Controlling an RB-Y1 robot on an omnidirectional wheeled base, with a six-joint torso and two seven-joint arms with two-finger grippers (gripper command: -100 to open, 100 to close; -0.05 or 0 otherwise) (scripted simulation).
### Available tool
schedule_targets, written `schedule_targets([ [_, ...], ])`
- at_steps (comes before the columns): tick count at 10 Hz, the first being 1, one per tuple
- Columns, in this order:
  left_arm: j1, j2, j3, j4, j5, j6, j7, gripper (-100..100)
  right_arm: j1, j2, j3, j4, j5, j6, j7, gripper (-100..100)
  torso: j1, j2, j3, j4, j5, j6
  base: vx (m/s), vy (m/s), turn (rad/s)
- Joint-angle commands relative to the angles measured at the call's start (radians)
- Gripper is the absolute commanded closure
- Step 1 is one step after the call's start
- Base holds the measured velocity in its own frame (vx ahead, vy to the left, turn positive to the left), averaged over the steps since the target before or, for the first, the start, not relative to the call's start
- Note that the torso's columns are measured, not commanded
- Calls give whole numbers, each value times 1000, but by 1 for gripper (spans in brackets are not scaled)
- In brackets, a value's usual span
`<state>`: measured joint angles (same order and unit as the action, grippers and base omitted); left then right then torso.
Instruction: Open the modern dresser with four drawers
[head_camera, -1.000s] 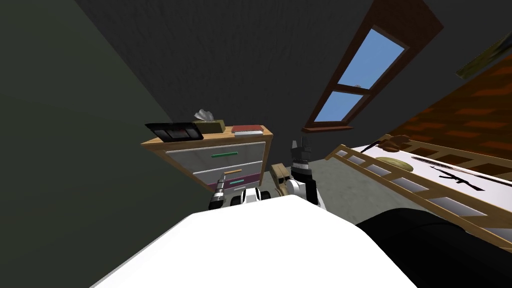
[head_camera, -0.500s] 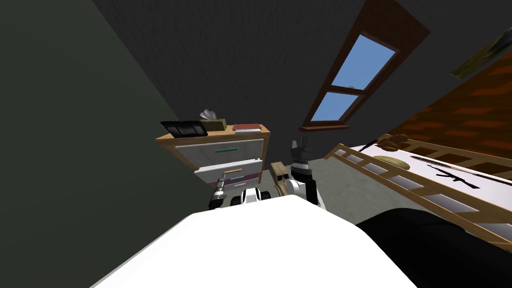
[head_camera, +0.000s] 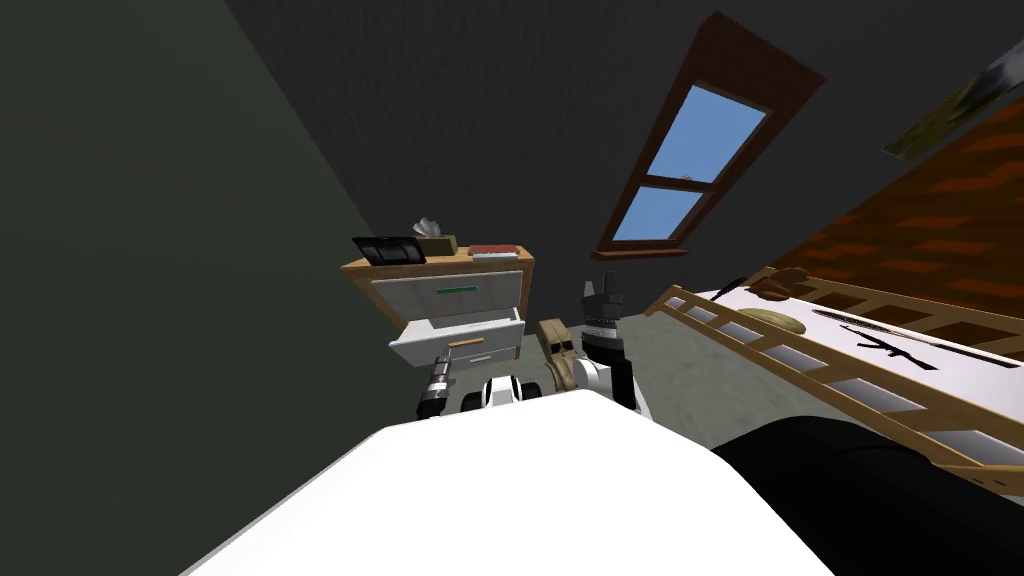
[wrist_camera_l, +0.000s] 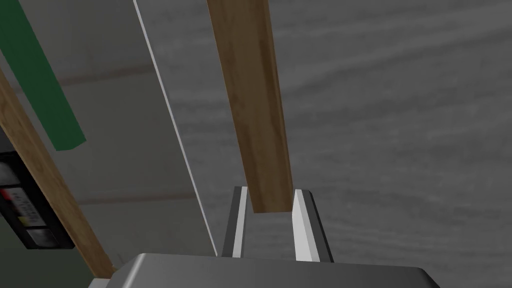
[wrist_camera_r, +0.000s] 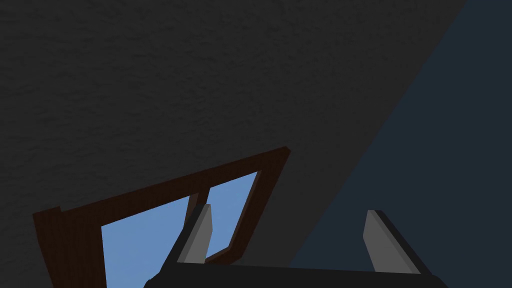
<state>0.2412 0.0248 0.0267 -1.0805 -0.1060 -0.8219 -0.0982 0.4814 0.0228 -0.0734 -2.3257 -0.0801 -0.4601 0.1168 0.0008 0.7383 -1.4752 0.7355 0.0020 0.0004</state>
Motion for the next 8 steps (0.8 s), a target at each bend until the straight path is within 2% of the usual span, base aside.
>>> schedule_targets([
  [1,-7,4,-1,-20,0,29,5,-100,0,0,0,0,0,0,0,0,0,-1,-1,-1,0,0,-123,-18,12],
  [2,-18,8,0,-38,0,58,8,-100,0,0,0,0,0,0,0,0,0,-6,-4,0,-1,0,-55,-6,13],
  [3,-18,8,0,-38,0,58,8,-100,0,0,0,0,0,0,0,0,0,-9,-6,1,-2,1,-15,-2,-6],
  [8,-72,25,2,-130,4,202,25,-100,0,0,0,0,0,0,0,0,-1,3,1,3,-2,0,-53,-8,6],
])
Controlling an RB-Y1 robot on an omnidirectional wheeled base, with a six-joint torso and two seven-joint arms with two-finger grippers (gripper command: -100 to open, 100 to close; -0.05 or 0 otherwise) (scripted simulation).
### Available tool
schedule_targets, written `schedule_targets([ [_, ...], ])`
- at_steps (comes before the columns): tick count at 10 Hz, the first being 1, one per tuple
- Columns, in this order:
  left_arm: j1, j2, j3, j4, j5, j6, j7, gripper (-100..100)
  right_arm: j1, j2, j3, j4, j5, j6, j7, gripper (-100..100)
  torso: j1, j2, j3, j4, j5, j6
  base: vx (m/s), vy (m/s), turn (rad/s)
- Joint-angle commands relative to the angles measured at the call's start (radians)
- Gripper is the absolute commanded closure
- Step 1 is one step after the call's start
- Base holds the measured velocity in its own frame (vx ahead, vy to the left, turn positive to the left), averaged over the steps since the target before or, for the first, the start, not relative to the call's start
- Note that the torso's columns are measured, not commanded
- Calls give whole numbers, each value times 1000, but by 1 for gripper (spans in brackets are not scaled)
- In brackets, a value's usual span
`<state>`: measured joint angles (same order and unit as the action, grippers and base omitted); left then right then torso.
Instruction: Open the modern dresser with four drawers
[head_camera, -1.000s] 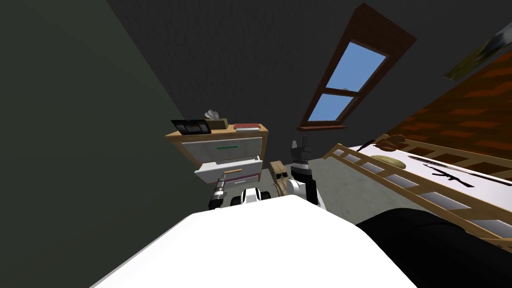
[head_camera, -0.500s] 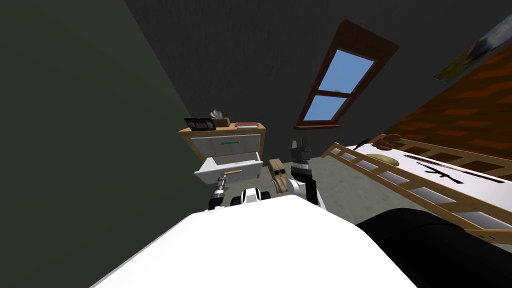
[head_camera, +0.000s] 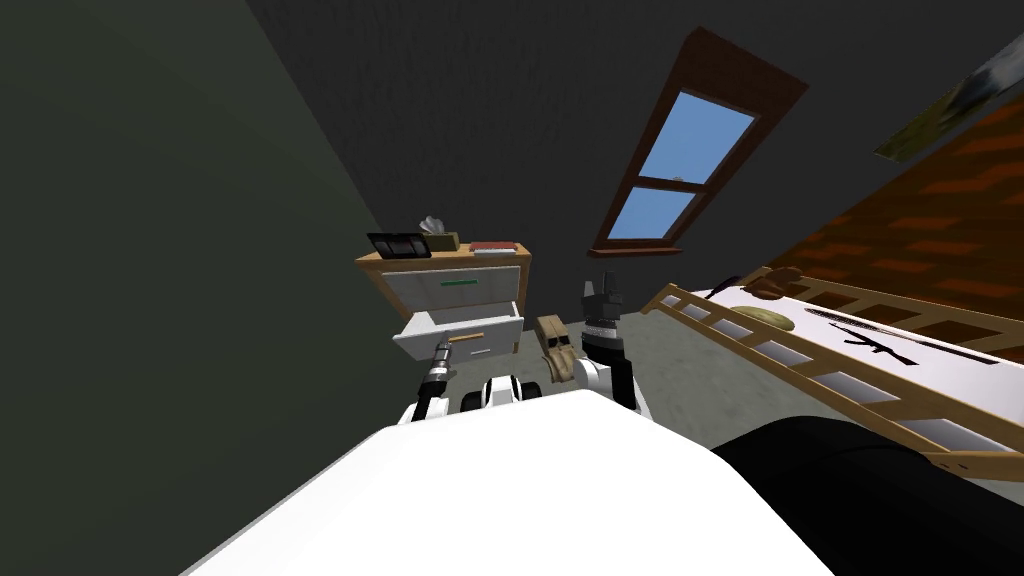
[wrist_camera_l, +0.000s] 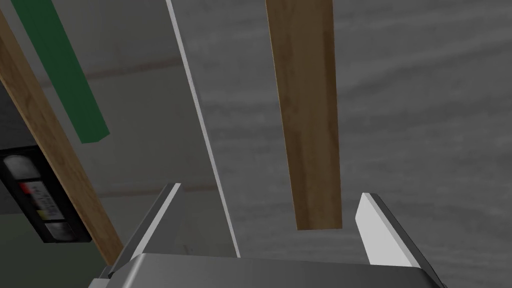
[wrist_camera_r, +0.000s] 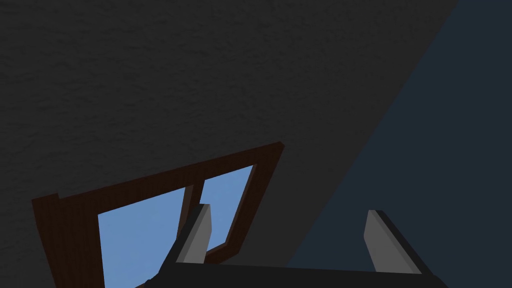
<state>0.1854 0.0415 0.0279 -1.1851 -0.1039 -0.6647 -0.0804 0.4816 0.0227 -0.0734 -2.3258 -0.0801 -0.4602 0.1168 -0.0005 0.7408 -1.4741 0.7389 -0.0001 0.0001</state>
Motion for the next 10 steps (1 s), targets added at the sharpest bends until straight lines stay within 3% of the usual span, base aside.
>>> schedule_targets([
  [1,-27,12,2,-44,3,73,11,-100,0,0,0,0,0,0,0,0,0,-1,-1,0,0,0,-83,-15,8],
  [3,-49,19,3,-81,4,131,18,-100,0,0,0,0,0,0,0,0,0,-1,-1,1,-1,-1,-80,-13,2],
  [4,-32,18,0,-71,3,118,18,-100,0,0,0,0,0,0,0,0,-1,1,0,4,-3,-1,-25,-1,-5],
  [5,-31,18,-1,-73,3,126,19,0,0,0,0,0,0,0,0,0,-1,0,0,3,-2,-1,0,0,0],
  [10,-28,18,-2,-69,3,129,19,0,0,0,0,0,0,0,0,0,0,-2,-2,0,0,0,0,0,0],
])
